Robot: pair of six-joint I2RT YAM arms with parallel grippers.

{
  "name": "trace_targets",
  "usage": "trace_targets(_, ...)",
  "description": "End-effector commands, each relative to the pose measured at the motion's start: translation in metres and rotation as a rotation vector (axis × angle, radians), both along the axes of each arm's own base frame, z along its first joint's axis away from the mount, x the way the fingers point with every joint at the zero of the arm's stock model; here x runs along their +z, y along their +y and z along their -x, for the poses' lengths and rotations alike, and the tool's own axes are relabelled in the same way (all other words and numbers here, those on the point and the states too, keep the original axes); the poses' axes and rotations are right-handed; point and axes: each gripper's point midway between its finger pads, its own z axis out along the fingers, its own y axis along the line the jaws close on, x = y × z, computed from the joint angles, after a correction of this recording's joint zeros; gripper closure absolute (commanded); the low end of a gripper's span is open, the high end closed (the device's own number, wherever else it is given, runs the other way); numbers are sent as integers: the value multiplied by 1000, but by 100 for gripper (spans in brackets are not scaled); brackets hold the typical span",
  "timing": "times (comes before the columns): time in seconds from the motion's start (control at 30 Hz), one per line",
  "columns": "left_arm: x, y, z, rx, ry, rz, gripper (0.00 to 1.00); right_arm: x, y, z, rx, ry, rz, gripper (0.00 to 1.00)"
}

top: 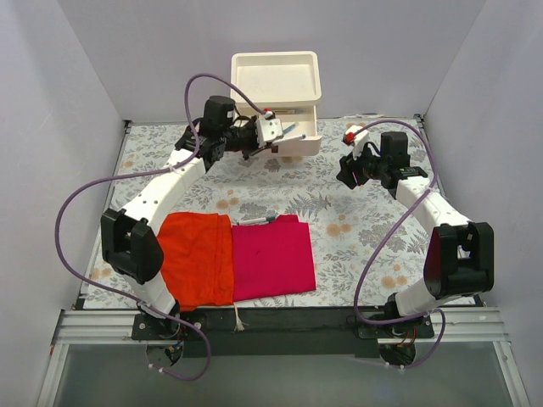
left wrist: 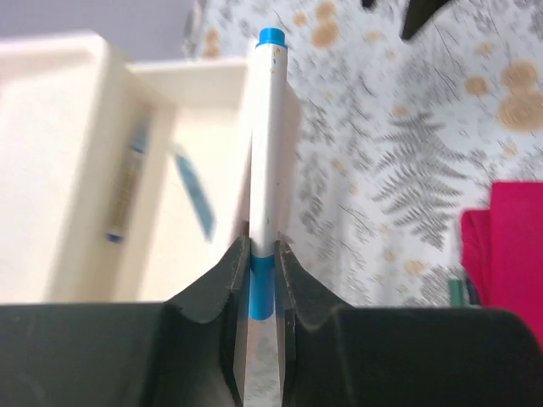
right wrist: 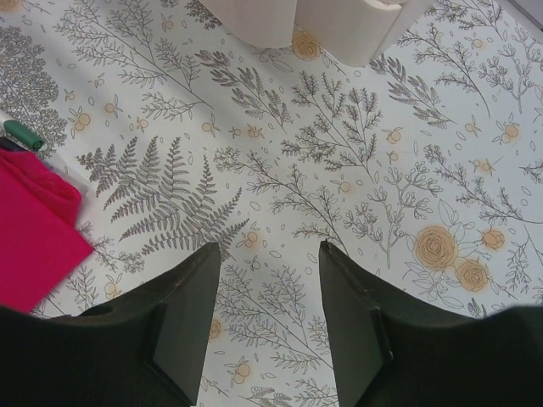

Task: Sort the stationery into containers
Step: Place the pen in the storage box, then pick up the pen from the center of the board.

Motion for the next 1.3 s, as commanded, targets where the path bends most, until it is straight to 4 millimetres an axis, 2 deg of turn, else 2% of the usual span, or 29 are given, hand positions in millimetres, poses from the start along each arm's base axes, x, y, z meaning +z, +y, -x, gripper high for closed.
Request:
trace_targets(0.0,49,-3,-14,4,-128,51,100,1,0,-6,6,-19,-7,41)
trace_targets(0.03,60,-4,-23,23,-168,66,100,3,0,-8,7,-24,-9,42)
trace_targets(0.1,54,-2,-42,68,-198,40,100,4,0,-9,5,-27,-7,42)
trace_targets(0.2,44,0,-62,104,-238,-7,94,6,-1,-11,-2,-35,-2,41)
trace_targets(0.4,49,-4,-96,187,-285,25,88,3,-4,-6,-9,-32,3,42)
trace_targets(0.57,64,-3,-100,231,-311,88,83,0,-7,0,-13,-26,5,42)
trace_targets(0.67,66,4,-95,261,-357,105,63,-3,-8,1,-15,-17,5,42)
trace_targets(0.7,67,7,-94,272,-377,112,52,-4,-8,2,-15,-15,5,42)
trace_targets(0.73,64,9,-92,283,-412,119,50,-5,-8,1,-14,-12,5,42)
trace_targets(0.77,79,13,-86,291,-451,143,49,-6,-7,1,-11,-12,4,42)
trace_targets(0.8,85,16,-83,301,-473,161,48,-5,-7,0,-14,-14,3,42)
trace_targets(0.83,105,18,-80,316,-539,214,43,-5,-8,0,-15,-14,3,42)
trace_targets(0.9,126,28,-68,363,-575,280,40,-7,-8,0,-17,-11,2,42)
trace_targets(0.93,144,32,-61,369,-619,327,40,-8,-9,0,-19,-8,3,42)
trace_targets(1.0,164,36,-36,340,-635,378,39,-10,-9,2,-21,-1,3,42)
trace_targets(1.07,159,30,-12,255,-593,355,32,-12,-12,1,-51,5,-5,42)
trace_targets(1.1,150,24,17,120,-552,282,30,-14,-13,2,-69,25,-24,42)
trace_targets(1.17,135,21,45,3,-507,202,27,-17,-15,2,-77,36,-33,43)
trace_targets(1.2,119,26,66,-45,-437,152,25,-18,-15,3,-76,39,-34,43)
trace_targets(1.27,94,32,82,-69,-340,91,26,-19,-12,4,-65,43,-41,42)
